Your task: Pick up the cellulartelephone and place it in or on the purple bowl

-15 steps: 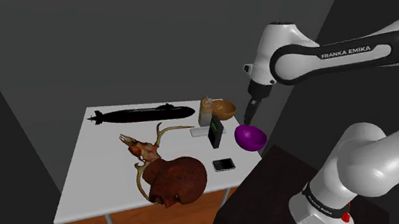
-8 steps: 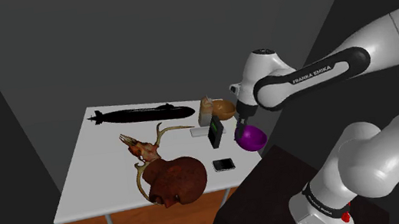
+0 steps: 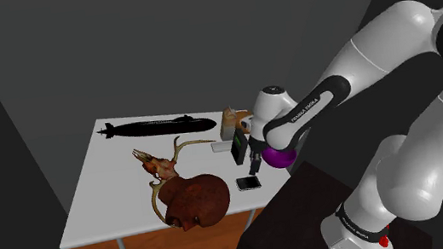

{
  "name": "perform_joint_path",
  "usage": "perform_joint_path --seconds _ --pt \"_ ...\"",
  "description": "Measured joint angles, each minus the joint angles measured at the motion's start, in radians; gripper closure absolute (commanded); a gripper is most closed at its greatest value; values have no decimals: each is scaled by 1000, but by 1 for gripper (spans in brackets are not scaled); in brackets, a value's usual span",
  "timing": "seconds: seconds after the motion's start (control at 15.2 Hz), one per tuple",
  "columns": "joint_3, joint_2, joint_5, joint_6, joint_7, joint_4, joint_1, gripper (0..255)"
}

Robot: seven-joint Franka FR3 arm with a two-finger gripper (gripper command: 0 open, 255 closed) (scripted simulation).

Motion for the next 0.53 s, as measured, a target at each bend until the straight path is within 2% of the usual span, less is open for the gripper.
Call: perform_joint_path --seconds 0.26,0.53 --pt "25 215 32 167 -87 53 12 0" --pt "46 337 32 259 -126 87 6 0"
